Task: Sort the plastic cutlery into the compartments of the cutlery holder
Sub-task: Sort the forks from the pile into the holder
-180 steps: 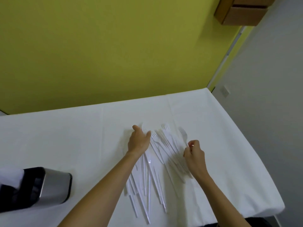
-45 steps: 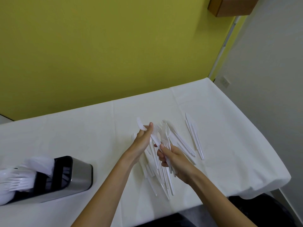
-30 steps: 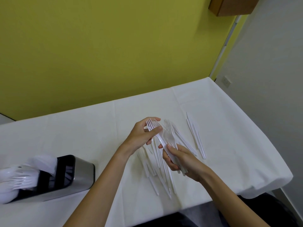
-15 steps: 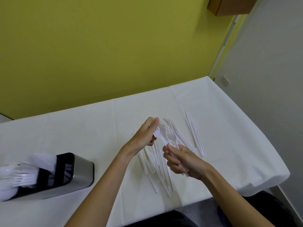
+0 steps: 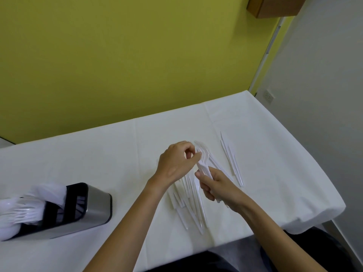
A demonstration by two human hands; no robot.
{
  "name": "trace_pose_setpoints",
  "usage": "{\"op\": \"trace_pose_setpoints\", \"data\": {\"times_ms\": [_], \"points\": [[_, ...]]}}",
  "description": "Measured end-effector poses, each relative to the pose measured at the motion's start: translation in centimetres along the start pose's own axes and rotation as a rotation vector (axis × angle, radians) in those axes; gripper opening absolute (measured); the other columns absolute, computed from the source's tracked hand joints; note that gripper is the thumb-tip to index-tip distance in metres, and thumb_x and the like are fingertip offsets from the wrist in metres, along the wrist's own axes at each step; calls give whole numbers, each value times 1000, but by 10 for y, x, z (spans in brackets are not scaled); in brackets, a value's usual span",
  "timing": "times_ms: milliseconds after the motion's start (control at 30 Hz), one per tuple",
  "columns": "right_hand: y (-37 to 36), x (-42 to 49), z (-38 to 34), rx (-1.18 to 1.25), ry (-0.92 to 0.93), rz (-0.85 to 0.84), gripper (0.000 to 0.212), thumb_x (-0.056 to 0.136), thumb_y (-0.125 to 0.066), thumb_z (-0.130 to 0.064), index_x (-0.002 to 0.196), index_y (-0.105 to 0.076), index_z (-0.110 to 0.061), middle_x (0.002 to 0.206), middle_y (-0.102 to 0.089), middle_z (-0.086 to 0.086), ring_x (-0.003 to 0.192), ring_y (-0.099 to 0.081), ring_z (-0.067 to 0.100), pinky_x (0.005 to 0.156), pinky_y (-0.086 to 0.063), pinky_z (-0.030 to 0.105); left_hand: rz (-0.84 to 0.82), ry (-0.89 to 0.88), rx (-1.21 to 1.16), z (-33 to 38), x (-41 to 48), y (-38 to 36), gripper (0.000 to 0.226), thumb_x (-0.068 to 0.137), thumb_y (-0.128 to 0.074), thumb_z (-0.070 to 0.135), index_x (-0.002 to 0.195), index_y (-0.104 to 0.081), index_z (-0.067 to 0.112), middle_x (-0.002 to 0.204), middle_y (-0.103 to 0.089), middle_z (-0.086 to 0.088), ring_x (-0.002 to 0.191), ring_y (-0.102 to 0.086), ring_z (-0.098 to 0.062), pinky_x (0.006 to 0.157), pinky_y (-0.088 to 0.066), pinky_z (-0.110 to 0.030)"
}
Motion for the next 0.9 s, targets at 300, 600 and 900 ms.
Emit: {"op": "trace_pose_setpoints", "data": {"times_ms": [300,600,900], "points": [[-9,-10,-3,269,-5,-232,42,100,-40,-36,72,-21,-12,61,-20,2,46,-21,12,48,-25,20,-61,42,-425,-14,5,1,27,85,-71,25,104,-55,32,118,-47,11,93,-54,-10,75,-42,-19],[-6,-9,-2,233,-64,-222,41,91,-42,-57,93,-44,-16,61,-17,0,48,-11,13,47,-12,25,-309,113,-575,-7,1,-9,19,96,-53,12,113,-62,15,53,-51,7,49,-45,-10,47,-38,-21],[-6,-2,-6,0,6,-125,35,100,-39,-41,81,-38,-12,62,-35,1,49,-23,15,47,-21,25,-311,127,-556,-11,0,-12,13,98,-46,15,101,-58,18,60,-51,12,51,-39,-6,51,-35,-17]]}}
Point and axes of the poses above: each hand's wrist, its own x-axis towards the middle knuckle, its own y-axis out of the back of the hand, z = x × y, the point moved 8 cm from there along x, towards the middle knuckle
